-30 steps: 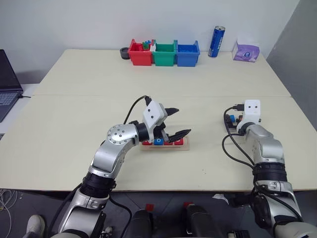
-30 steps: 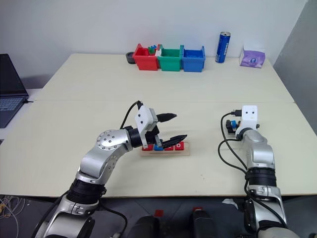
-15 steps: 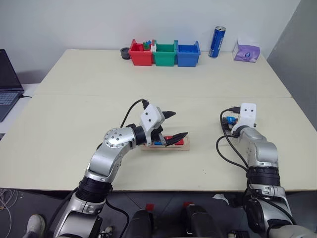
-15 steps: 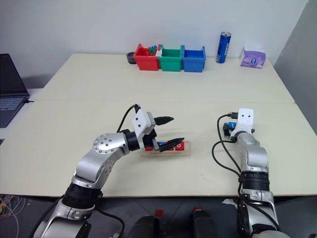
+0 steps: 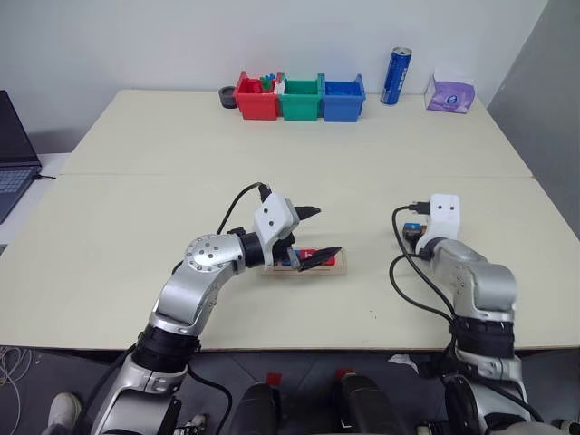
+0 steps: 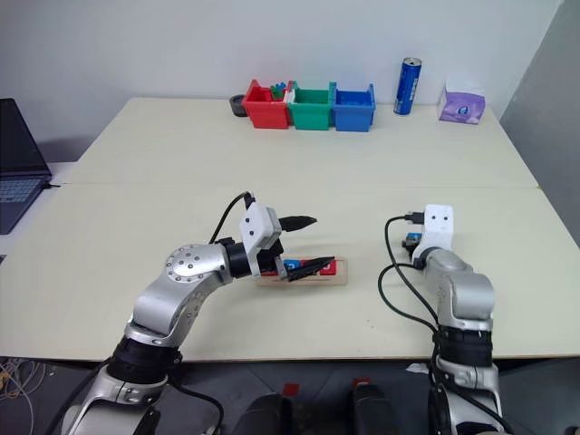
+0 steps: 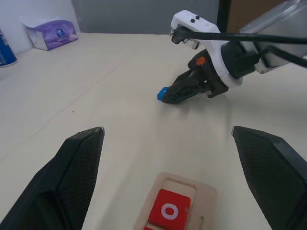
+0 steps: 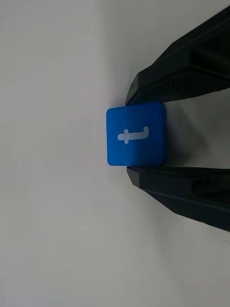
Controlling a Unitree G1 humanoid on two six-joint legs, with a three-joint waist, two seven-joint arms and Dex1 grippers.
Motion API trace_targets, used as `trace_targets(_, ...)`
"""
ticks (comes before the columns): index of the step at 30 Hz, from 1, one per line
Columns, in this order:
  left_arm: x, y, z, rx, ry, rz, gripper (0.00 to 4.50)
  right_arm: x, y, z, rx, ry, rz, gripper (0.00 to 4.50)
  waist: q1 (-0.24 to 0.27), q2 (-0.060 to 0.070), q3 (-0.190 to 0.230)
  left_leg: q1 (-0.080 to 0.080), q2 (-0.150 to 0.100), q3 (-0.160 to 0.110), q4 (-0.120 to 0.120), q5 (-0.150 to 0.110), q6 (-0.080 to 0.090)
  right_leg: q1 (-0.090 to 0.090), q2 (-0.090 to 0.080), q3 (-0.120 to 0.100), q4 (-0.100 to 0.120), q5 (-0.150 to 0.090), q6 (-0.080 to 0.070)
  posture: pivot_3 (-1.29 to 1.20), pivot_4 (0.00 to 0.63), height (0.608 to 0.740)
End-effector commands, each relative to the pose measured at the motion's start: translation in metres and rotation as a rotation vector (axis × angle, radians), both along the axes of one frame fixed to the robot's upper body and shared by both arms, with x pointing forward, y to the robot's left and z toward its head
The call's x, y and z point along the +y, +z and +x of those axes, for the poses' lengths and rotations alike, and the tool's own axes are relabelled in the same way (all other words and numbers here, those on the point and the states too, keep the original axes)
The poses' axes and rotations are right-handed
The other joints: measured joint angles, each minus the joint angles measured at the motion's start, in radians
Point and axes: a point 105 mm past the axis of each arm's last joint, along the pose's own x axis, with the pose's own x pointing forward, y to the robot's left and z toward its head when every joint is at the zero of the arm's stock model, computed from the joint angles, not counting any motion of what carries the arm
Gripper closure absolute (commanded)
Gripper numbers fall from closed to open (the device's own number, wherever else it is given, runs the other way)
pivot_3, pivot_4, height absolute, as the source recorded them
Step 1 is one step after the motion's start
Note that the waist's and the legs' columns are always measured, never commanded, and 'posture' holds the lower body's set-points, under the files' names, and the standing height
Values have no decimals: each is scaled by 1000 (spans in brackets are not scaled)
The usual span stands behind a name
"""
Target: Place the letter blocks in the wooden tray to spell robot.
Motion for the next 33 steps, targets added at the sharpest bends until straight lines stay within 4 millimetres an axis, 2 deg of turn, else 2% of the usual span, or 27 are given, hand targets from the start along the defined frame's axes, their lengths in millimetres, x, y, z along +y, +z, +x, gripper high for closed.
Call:
trace_targets(1,4,1,-19,0,-83,23,0,31,1,-42,106,151,36,3039,0,0,0,0,0,0,0,0,0,0,0,0,0,0,0,0,150,740)
trace_targets(3,9,-4,-24,18,-94,44,0,38,-5,-60,138,186,54,3039,1,0,0,0,0,-2,0,0,0,0,0,0,0,-1,0,0,150,740)
trace_targets(5,14,-6,-27,31,-92,57,0,45,-8,-69,140,206,77,3039,1,0,0,0,0,-3,0,0,0,1,0,-1,0,-3,4,0,150,740)
trace_targets(13,15,-6,-25,30,-83,57,0,53,-10,-67,147,197,116,3039,1,-1,0,1,0,0,1,0,0,1,0,-1,-1,-3,5,0,150,740)
trace_targets(15,15,-5,-25,31,-81,53,0,53,-3,-64,125,196,135,2289,1,-1,0,1,0,0,1,0,0,1,1,-1,-1,-3,5,0,150,740)
trace_targets(16,15,-5,-25,32,-81,52,0,52,4,-60,98,189,143,2086,0,-1,0,1,0,0,1,0,0,1,1,-1,-1,-3,5,0,150,740)
trace_targets(20,17,-6,-25,33,-78,54,0,43,36,-40,-5,132,165,692,-1,0,0,1,0,1,1,0,0,0,1,-1,0,-3,5,0,150,740)
trace_targets(22,19,-5,-24,33,-75,56,0,35,74,-22,-113,121,148,24,-1,0,0,0,0,1,1,0,0,0,1,-1,0,-3,5,0,150,740)
trace_targets(26,23,-5,-23,32,-69,58,0,23,150,0,-302,162,142,24,-1,2,2,-1,-1,1,1,0,0,-1,1,-2,-1,-3,5,0,150,740)
trace_targets(28,22,-5,-22,30,-69,57,0,26,169,2,-410,294,64,24,5,1,1,-1,-1,0,0,0,0,-1,1,-2,-2,-4,4,0,150,740)
trace_targets(30,21,-4,-22,29,-79,51,0,34,162,-4,-497,531,-33,24,8,0,0,-1,-1,-1,0,-1,1,0,0,-2,-3,-5,4,0,150,740)
trace_targets(33,19,-4,-24,30,-96,50,0,38,125,-24,-479,856,-32,24,7,-2,0,-2,-1,0,0,-4,7,2,-1,-3,-8,-5,4,0,150,740)
